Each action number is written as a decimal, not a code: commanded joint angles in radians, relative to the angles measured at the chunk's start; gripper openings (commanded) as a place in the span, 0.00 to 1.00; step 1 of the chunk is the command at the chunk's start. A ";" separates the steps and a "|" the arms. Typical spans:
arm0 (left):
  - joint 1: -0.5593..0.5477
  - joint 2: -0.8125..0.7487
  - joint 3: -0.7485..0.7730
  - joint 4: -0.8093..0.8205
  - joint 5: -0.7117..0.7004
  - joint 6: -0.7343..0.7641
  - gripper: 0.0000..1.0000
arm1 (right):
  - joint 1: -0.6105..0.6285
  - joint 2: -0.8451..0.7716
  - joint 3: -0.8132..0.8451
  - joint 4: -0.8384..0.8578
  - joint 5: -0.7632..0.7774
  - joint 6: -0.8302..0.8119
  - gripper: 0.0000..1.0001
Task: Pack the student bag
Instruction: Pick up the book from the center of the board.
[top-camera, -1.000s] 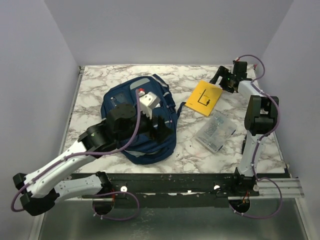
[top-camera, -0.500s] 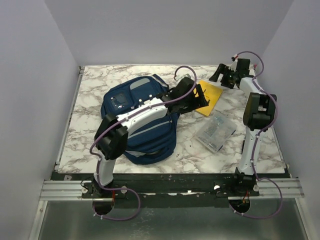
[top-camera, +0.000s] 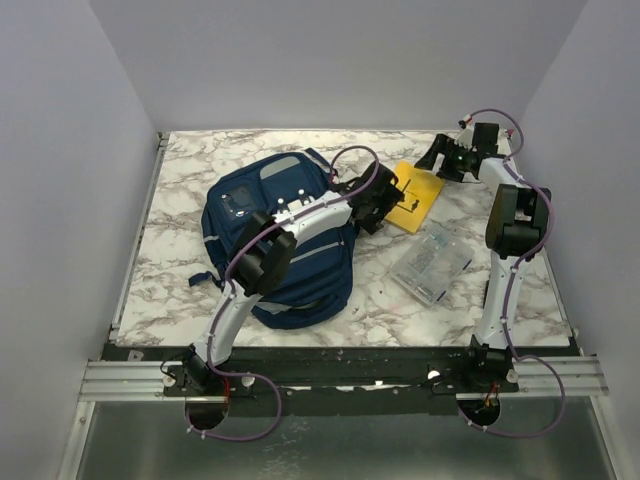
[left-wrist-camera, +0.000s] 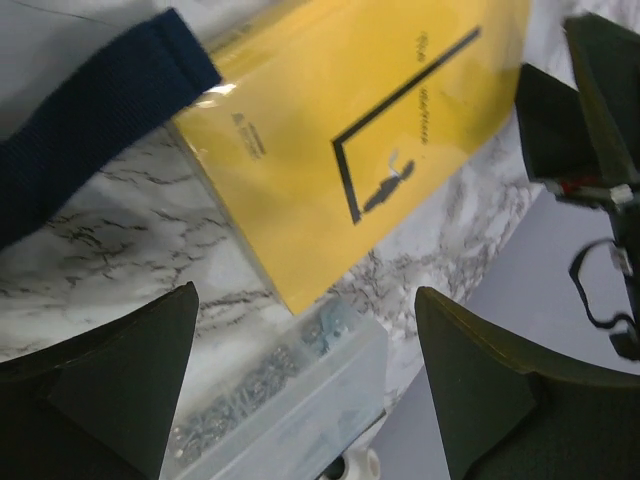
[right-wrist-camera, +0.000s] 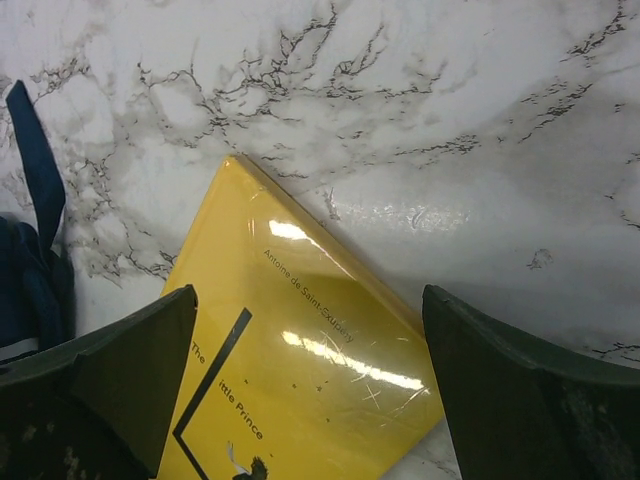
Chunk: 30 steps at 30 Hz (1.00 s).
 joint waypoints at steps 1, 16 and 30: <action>0.021 0.063 0.026 -0.019 0.023 -0.193 0.90 | -0.006 0.038 0.003 -0.030 -0.067 0.002 0.96; 0.052 0.047 -0.055 0.081 0.084 -0.246 0.86 | -0.006 -0.206 -0.397 0.033 -0.241 0.089 0.88; 0.020 -0.085 0.049 0.066 0.105 0.133 0.72 | -0.006 -0.293 -0.559 0.205 -0.341 0.220 0.85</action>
